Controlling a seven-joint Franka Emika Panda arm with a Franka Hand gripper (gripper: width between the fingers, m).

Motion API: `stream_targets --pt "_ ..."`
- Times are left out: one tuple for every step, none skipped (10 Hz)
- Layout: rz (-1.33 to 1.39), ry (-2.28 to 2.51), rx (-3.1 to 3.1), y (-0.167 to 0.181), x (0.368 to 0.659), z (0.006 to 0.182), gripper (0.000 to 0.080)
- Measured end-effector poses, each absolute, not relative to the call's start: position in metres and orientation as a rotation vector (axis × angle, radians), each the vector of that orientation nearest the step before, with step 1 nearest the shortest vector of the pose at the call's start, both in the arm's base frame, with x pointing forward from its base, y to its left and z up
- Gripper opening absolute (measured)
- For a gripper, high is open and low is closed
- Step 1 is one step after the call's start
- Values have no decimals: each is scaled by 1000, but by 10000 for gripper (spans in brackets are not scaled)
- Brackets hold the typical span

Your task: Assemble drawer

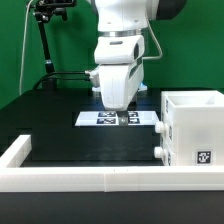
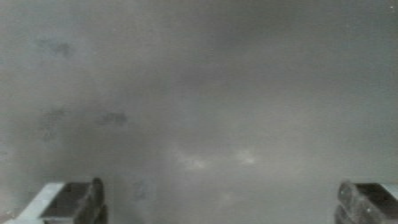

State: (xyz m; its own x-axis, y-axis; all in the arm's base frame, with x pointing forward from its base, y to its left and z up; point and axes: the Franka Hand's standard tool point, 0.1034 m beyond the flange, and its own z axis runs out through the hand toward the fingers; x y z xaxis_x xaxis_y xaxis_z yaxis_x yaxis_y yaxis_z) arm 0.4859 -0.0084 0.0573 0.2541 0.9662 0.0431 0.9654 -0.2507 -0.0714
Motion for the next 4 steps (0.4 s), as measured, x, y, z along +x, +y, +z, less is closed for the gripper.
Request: stream_targets --pt "15 -1869 -2421 -8 486 57 649" --pt "15 -1869 -2421 -8 486 57 649" --pt "16 -1869 -2420 -8 486 57 649" --pt "16 -1869 -2420 -8 485 57 649"
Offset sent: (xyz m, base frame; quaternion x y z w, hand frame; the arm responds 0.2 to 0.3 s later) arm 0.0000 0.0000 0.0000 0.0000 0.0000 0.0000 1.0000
